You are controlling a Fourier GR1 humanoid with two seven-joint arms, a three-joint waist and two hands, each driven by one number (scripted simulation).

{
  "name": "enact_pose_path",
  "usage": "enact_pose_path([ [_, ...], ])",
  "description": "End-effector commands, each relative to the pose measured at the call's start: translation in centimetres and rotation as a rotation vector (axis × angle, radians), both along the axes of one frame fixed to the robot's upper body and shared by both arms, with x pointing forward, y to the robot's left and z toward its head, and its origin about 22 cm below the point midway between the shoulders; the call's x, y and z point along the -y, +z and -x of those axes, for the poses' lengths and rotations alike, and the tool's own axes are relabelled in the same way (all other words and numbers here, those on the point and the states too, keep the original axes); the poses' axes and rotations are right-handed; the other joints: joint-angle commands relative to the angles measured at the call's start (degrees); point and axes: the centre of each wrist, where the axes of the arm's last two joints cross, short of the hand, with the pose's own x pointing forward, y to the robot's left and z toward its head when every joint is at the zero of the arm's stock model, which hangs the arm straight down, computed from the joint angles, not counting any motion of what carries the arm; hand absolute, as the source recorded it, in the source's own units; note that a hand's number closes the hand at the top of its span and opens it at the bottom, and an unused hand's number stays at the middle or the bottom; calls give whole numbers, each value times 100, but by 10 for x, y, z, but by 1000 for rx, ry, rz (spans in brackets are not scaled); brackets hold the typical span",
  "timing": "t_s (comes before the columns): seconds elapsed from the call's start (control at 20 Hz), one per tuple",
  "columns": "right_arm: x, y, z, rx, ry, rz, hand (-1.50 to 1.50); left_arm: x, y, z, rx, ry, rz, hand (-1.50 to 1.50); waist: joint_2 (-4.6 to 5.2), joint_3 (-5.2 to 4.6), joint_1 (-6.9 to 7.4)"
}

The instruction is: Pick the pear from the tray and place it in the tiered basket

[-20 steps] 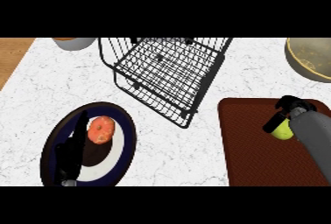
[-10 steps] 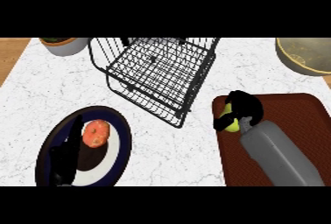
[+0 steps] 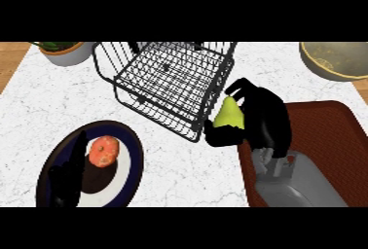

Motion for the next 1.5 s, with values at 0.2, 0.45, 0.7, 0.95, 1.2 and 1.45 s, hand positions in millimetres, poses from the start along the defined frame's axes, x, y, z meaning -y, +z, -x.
enact_pose_path([
  [0.2, -5, 90, 75, 258, -124, 59, 150, 2, -8, 2, -51, -13, 24, 0, 76, -42, 117],
  [0.45, -7, 116, 81, 310, -161, 82, 150, 8, -9, -4, -45, -38, 20, 0, 122, -42, 195],
  [0.7, -18, 135, 72, 303, -161, 65, 150, 23, -6, -8, -45, -42, 15, 0, 133, -39, 251],
  [0.95, -32, 150, 26, 266, -217, 45, 150, 19, -6, -11, -25, -77, 12, 0, 185, -37, 362],
  [1.2, -35, 156, -6, 253, -217, 36, 150, 14, -17, -9, -9, -74, -5, 0, 213, -32, 429],
  [1.45, -39, 157, -47, 212, -167, 71, 150, 29, -11, -9, -14, -72, 28, 0, 223, -26, 482],
])
